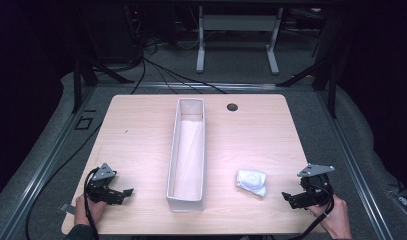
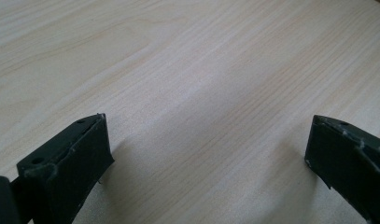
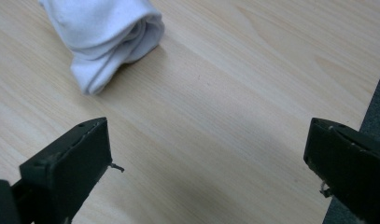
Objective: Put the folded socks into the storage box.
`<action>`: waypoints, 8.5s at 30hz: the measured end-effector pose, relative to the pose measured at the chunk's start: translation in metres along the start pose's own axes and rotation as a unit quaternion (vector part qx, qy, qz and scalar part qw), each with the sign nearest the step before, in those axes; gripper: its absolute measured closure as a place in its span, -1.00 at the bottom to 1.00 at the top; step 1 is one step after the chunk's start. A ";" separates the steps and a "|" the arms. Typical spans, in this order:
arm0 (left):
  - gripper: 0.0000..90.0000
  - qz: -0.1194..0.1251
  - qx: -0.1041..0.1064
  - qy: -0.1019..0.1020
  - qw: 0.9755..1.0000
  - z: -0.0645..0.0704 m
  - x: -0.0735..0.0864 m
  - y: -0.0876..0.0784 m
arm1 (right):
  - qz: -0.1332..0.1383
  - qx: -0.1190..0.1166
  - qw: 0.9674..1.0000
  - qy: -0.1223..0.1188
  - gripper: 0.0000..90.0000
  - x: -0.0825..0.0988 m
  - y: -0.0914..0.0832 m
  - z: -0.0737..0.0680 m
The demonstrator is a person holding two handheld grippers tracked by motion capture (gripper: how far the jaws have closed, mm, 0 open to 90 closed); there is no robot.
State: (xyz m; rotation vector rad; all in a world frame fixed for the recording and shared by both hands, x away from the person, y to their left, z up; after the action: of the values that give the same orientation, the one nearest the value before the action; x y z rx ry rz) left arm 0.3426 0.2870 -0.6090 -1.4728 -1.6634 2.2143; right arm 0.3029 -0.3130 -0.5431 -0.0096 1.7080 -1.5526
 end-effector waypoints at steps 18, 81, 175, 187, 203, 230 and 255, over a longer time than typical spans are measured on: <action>-1.00 0.000 0.000 0.000 1.000 0.000 0.000 0.000 | -0.037 -0.011 0.997 -0.065 -0.98 -0.045 -0.013 -0.012; -1.00 0.000 0.000 0.000 1.000 -0.001 0.000 0.000 | -0.210 -0.057 0.955 -0.202 -0.44 -0.093 0.088 -0.078; -1.00 0.000 -0.002 -0.001 1.000 0.000 0.000 0.000 | -0.146 -0.009 0.964 -0.220 0.22 -0.194 -0.003 -0.061; -1.00 0.000 -0.002 -0.001 1.000 -0.001 0.000 0.000 | -0.138 -0.007 0.962 -0.237 0.21 -0.216 -0.013 -0.070; -1.00 0.000 -0.002 -0.001 1.000 0.000 0.000 0.000 | -0.131 -0.006 0.957 -0.261 0.21 -0.244 -0.017 -0.091; -1.00 0.000 -0.002 -0.001 1.000 -0.001 0.000 0.000 | -0.126 -0.023 0.941 -0.313 0.21 -0.281 -0.007 -0.140; -1.00 0.000 -0.002 -0.001 1.000 -0.001 0.000 0.000 | -0.128 -0.043 0.930 -0.343 0.21 -0.301 0.015 -0.180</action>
State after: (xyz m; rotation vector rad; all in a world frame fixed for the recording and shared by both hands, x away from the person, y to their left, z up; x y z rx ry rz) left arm 0.3428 0.2875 -0.6091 -1.4724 -1.6682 2.2151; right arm 0.4133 -0.0084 -0.4075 -0.7605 1.2323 -1.4155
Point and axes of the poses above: each handheld gripper's, and its own axes: y roughly forward along the jaws, x roughly out of its underside, z roughly to its right, the point moved 5 cm from there along y, roughly forward along the jaws, and after that the axes turned 4 degrees about -z, right-handed, at the moved point
